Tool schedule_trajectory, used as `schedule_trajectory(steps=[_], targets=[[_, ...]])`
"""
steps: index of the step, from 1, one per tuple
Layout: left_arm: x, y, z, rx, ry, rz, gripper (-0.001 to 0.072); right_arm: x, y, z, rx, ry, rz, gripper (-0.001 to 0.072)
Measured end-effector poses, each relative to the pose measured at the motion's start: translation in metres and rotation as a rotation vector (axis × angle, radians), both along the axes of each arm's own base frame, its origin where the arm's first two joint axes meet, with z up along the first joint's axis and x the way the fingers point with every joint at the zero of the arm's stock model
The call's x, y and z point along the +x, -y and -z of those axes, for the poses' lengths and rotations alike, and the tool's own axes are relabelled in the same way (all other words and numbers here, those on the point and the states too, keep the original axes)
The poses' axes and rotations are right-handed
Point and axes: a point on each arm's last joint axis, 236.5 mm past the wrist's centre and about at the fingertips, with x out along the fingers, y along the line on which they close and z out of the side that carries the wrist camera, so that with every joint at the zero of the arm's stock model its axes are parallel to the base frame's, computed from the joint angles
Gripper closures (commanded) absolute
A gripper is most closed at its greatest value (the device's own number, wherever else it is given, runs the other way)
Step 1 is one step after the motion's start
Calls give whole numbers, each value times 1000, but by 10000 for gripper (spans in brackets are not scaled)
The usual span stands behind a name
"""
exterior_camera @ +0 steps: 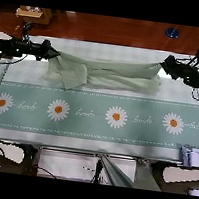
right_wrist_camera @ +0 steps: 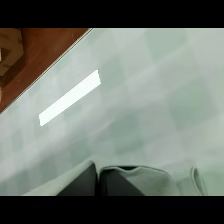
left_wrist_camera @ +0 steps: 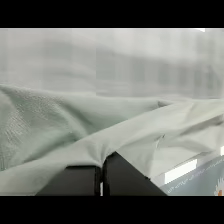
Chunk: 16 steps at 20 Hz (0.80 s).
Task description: Fold the shirts.
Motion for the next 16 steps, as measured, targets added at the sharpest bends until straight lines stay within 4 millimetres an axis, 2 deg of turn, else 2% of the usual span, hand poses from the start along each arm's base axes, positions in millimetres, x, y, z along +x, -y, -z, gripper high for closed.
schedule_trajectory(steps=[4,9,10,12,13,16], targets=[[2,-1,28,-9,-49,-6,691,1,-3,12,-39,-13,-16,689],[2,-2,54,-19,-98,-13,685,-12,-15,31,-131,-69,-113,687],[4,-2,56,-20,-97,-19,602,-15,-15,35,-149,-81,-124,683],[12,-4,52,-25,-77,-39,274,-18,-14,39,-171,-99,-139,487],[18,-6,48,-25,-62,-48,177,-21,-14,41,-181,-107,-149,449],[32,-16,27,-28,-8,-64,178,-26,-14,41,-218,-120,-181,449]])
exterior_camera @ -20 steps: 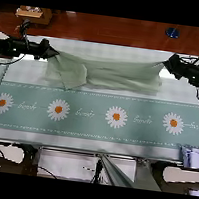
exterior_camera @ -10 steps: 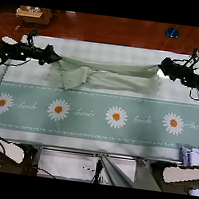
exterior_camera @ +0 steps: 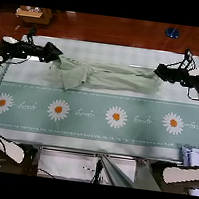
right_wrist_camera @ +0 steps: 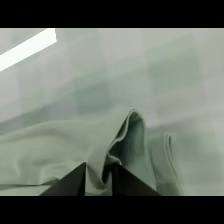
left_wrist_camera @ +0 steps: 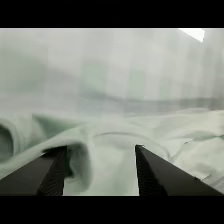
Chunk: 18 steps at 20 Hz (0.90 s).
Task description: Fold the shirts.
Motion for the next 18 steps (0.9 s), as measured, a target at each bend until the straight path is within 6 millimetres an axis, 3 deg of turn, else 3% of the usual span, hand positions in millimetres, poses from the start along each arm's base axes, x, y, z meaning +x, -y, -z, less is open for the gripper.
schedule_trajectory(steps=[2,3,5,8,11,14,18], targets=[[6,-15,-20,-2,37,-9,179,-6,6,-7,-69,4,-39,447],[7,-24,-31,-6,49,-14,180,-9,11,-13,-120,8,-57,405],[3,-42,-51,-27,55,-30,191,-16,28,-25,-233,7,-77,201],[-10,-61,-70,-50,48,-22,192,-31,63,-33,-317,-46,-16,181],[-25,-64,-79,-75,27,13,192,-51,89,-21,-224,-145,89,129],[-33,-60,-83,-88,14,43,228,-62,83,-1,9,-219,120,129],[-37,-48,-84,-90,9,78,242,-55,53,10,279,-230,104,131]])
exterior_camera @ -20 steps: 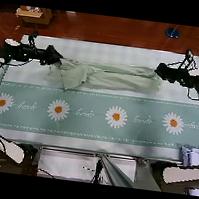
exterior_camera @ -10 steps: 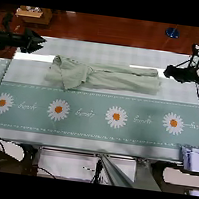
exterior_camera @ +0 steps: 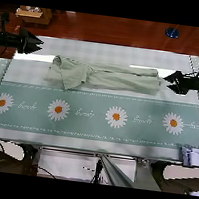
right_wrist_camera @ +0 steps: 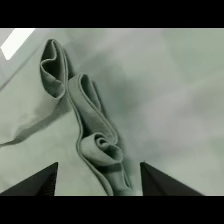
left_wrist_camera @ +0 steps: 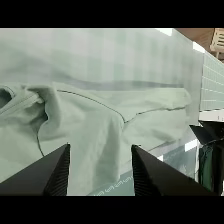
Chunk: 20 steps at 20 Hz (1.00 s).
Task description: Fold the shirts.
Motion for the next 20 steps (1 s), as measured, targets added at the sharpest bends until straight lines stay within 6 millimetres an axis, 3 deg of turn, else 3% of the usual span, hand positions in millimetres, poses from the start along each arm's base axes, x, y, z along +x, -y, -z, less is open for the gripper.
schedule_trajectory(steps=[6,7,8,9,10,14,16,17,18,19,20], targets=[[-2,21,0,10,16,59,242,15,-50,21,122,-4,-33,140],[-2,24,0,10,17,66,242,18,-57,23,125,1,-32,185],[-2,27,0,11,18,71,242,20,-63,25,124,4,-36,376],[-2,29,0,12,19,77,242,22,-67,29,113,4,-37,626],[-2,30,0,12,20,79,242,22,-70,31,109,0,-42,688],[-3,34,0,10,18,89,250,25,-78,22,118,27,-56,689],[-3,36,-3,-3,20,92,396,25,-82,2,107,71,-90,689],[-4,40,-6,-25,18,93,397,25,-82,-11,93,100,-106,689],[-4,45,-11,-52,17,95,473,25,-82,-28,76,134,-123,689],[-2,51,-18,-87,24,95,605,23,-83,-46,56,168,-140,689],[-1,59,-25,-118,34,100,629,21,-82,-63,32,199,-154,689]])
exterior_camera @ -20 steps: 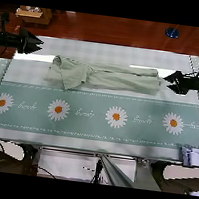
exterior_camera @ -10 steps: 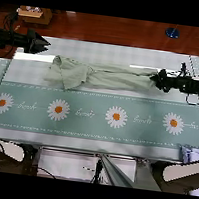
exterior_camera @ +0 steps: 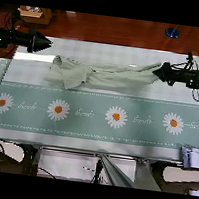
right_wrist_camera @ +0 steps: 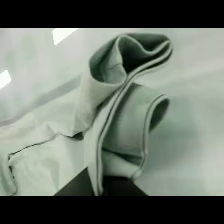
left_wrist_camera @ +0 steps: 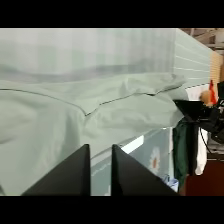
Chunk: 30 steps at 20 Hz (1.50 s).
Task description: Fold the shirts.
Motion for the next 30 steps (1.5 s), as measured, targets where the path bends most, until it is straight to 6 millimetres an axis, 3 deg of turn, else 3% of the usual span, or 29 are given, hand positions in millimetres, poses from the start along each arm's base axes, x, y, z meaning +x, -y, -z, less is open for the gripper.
schedule_trajectory(steps=[4,5,6,11,15,19,25,30], targets=[[-1,51,-28,-127,26,64,689,-17,-4,-73,-62,126,-36,689],[-1,52,-28,-128,26,66,689,-18,-4,-76,-64,130,-37,689],[-9,88,-35,-153,39,136,690,-31,-7,-111,-85,186,-41,689],[-40,175,-30,-152,44,317,689,-70,-13,-175,-130,270,-33,689],[-72,247,-18,-145,32,441,690,-101,-19,-203,-157,290,-38,689],[-104,301,5,-141,-14,543,690,-126,-25,-225,-158,314,-32,689],[-154,364,41,-125,-87,658,690,-154,-35,-246,-151,333,-36,689],[-186,407,61,-109,-116,691,690,-166,-39,-252,-144,333,-40,689]])
